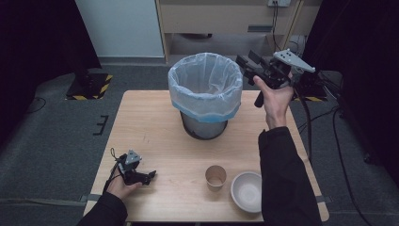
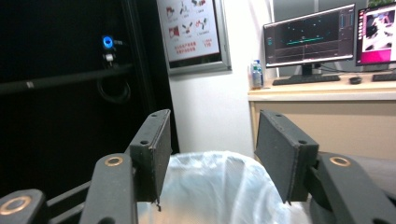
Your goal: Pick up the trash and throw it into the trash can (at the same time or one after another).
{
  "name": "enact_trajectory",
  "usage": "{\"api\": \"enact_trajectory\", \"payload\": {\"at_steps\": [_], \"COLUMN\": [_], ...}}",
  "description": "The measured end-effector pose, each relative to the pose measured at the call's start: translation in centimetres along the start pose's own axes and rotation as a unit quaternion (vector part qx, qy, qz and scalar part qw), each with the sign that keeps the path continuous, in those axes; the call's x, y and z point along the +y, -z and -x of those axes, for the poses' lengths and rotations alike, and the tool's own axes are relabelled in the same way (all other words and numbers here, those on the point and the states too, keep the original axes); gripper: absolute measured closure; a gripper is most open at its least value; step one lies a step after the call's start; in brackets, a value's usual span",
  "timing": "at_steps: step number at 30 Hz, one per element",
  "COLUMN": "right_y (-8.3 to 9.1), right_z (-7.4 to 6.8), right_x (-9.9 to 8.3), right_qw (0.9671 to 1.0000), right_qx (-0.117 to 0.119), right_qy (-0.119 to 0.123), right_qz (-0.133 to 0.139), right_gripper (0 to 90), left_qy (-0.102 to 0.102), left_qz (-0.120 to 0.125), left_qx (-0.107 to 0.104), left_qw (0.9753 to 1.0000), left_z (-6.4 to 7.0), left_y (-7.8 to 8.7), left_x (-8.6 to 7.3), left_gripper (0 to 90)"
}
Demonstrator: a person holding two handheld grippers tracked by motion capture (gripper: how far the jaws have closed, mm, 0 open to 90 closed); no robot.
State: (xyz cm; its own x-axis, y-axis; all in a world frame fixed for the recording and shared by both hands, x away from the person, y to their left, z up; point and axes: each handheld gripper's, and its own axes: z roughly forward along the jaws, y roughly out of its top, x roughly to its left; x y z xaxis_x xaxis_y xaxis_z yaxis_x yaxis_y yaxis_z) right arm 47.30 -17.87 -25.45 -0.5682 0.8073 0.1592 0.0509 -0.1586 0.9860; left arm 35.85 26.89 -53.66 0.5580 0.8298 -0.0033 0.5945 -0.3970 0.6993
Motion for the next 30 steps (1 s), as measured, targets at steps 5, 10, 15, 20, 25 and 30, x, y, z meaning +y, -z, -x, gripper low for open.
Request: {"api": "enact_trajectory", "payload": {"at_steps": [5,10,15,20,25,30], "right_y": [2.9,5.1,7.4,9.6,10.7,11.8], "right_z": [0.2,0.4,0.5,0.8,0.6,0.3], "right_x": [-0.8,-2.0,-3.9,-6.9,-8.8,-11.6], "right_qw": [0.9999,0.9995,0.9989,0.9975,0.9966,0.994], "right_qx": [0.002,0.002,0.005,0.009,0.009,0.02], "right_qy": [-0.004,-0.01,-0.018,-0.02,-0.021,-0.013], "right_qz": [-0.011,-0.029,-0.044,-0.067,-0.079,-0.107], "right_gripper": [42.3,41.2,42.4,42.4,42.1,41.9], "left_qy": [-0.001,-0.001,0.0,0.0,0.0,0.001], "left_qz": [-0.001,-0.001,-0.001,-0.001,-0.001,-0.002], "left_qx": [0.0,0.0,0.0,0.001,0.001,0.002], "left_qw": [1.0,1.0,1.0,1.0,1.0,1.0], "left_z": [0.0,0.0,0.0,0.0,0.0,0.0], "left_y": [0.0,0.0,0.0,0.0,0.0,0.0], "left_x": [0.0,0.0,0.0,0.0,0.0,0.0], "left_gripper": [0.0,0.0,0.0,0.0,0.0,0.0]}}
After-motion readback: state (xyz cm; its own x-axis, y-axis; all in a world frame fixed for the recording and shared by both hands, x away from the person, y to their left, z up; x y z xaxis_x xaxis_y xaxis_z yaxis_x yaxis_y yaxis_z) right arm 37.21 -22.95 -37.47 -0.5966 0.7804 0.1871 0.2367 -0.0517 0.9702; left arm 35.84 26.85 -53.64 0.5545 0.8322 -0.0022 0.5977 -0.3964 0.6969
